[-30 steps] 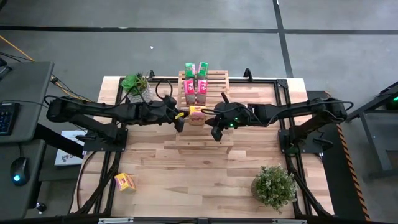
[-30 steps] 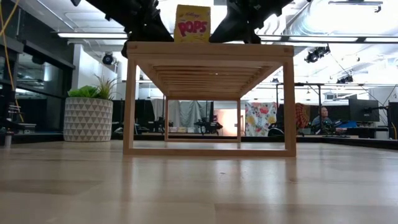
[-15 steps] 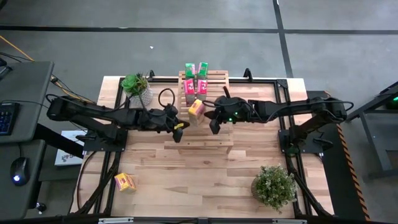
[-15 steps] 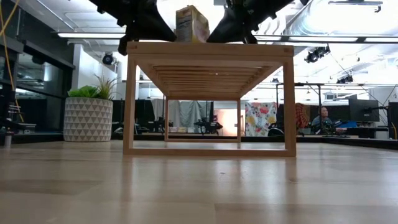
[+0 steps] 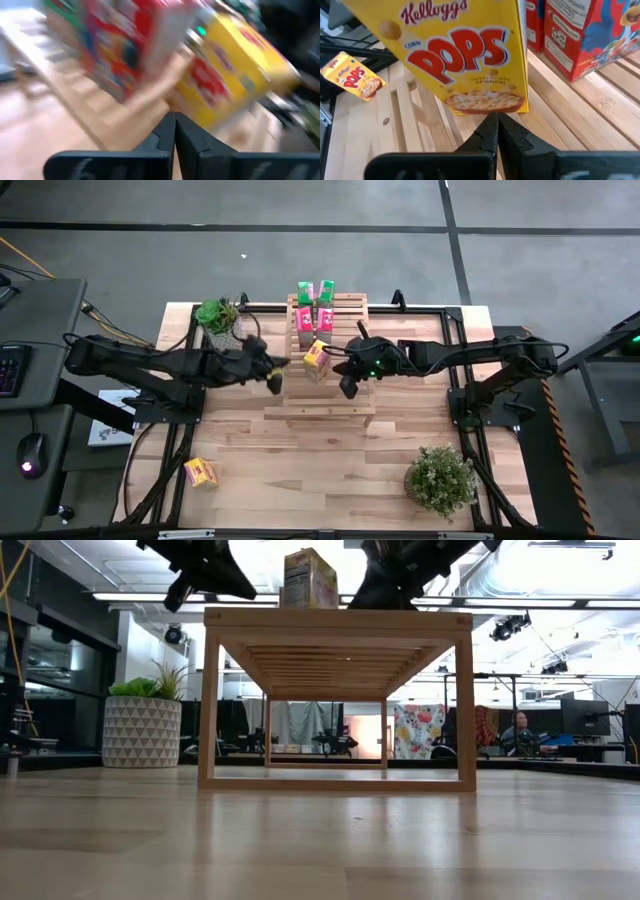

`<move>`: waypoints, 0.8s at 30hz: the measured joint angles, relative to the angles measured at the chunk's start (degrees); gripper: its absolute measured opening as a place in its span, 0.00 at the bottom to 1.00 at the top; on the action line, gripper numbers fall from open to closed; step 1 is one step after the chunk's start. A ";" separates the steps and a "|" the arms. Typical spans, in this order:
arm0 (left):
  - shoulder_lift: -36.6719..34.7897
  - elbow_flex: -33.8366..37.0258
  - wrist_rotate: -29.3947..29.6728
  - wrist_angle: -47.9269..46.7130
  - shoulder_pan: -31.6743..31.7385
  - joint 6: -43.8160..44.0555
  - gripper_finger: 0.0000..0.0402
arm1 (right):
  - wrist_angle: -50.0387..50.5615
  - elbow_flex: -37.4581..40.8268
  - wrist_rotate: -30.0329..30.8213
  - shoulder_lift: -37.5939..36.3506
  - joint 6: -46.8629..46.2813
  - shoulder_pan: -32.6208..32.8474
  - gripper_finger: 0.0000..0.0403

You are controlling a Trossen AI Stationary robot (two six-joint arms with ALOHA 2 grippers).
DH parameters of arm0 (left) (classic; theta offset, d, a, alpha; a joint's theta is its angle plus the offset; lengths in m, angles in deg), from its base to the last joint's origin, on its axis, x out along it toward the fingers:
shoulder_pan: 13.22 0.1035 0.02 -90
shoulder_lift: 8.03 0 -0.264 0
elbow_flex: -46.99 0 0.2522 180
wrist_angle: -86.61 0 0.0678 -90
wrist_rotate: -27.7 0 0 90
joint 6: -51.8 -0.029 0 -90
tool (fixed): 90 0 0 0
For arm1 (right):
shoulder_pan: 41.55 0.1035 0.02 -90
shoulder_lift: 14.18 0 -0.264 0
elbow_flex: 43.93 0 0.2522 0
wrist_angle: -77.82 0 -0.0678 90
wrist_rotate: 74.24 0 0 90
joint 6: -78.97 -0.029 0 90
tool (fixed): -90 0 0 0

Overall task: Stack cereal on shelf
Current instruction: Put the top right yellow cereal box on the shelf

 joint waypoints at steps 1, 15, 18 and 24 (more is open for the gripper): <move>-0.12 -0.01 1.65 0.14 0.94 -0.01 0.00 | -0.21 0.00 0.00 0.00 0.00 -0.04 0.00; 6.08 -0.02 -7.04 1.29 7.28 0.94 0.00 | -6.67 0.00 -1.47 5.56 -3.02 -0.24 0.00; 7.24 0.00 -7.95 2.13 6.57 1.60 0.00 | -7.29 0.00 -1.44 6.09 -3.04 -0.24 0.00; 8.61 0.00 -8.92 2.98 4.62 4.18 0.00 | -8.80 0.00 0.61 6.08 -3.04 -0.24 0.00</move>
